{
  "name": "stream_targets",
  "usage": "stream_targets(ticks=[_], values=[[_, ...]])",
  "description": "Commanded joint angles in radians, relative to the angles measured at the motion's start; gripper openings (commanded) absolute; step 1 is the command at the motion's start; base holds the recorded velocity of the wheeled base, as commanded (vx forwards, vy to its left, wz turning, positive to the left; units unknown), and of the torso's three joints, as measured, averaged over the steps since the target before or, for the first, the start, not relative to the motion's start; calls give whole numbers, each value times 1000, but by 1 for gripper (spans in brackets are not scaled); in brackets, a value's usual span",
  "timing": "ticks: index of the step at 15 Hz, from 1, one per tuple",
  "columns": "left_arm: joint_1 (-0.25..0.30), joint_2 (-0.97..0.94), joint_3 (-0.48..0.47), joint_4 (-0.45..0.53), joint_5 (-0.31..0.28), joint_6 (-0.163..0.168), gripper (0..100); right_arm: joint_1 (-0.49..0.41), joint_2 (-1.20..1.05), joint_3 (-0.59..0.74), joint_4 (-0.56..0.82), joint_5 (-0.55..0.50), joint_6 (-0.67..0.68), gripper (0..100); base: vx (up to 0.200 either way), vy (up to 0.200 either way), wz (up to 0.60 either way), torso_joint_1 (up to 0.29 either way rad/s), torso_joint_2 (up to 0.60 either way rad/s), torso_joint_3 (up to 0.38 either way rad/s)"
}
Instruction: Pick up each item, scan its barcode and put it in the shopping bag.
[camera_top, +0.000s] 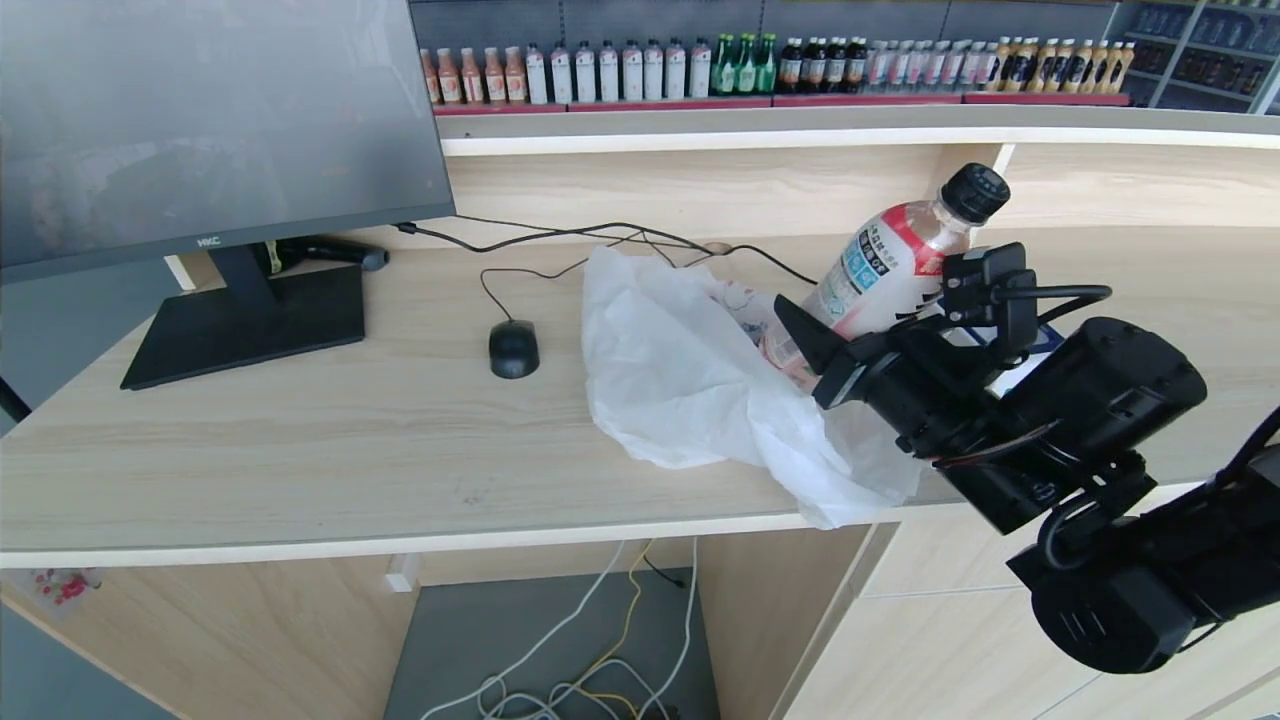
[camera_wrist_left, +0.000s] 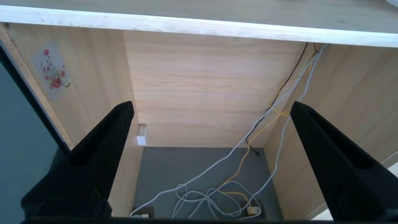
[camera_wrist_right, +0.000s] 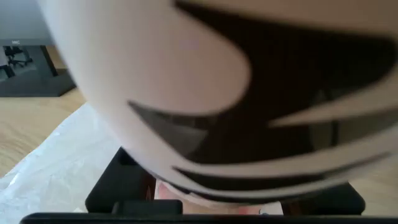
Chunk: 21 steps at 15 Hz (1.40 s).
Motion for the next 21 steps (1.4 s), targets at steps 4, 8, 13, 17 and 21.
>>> stream_targets(ticks=[4, 8, 13, 17, 21], values=[[0, 0, 0, 0, 0, 0, 100, -7, -85, 35, -9, 3, 0, 0, 0, 0, 0, 0, 0, 0], [0, 0, 0, 0, 0, 0, 100, -7, -99, 88, -9, 3, -6, 0, 0, 0, 0, 0, 0, 0], [0, 0, 0, 0, 0, 0, 100, -7, -36, 101, -9, 3, -17, 0, 0, 0, 0, 0, 0, 0], [0, 0, 0, 0, 0, 0, 100, -7, -31, 122, -9, 3, -23, 0, 0, 0, 0, 0, 0, 0], [0, 0, 0, 0, 0, 0, 100, -44, -14, 142, -9, -2, -38, 0, 0, 0, 0, 0, 0, 0]])
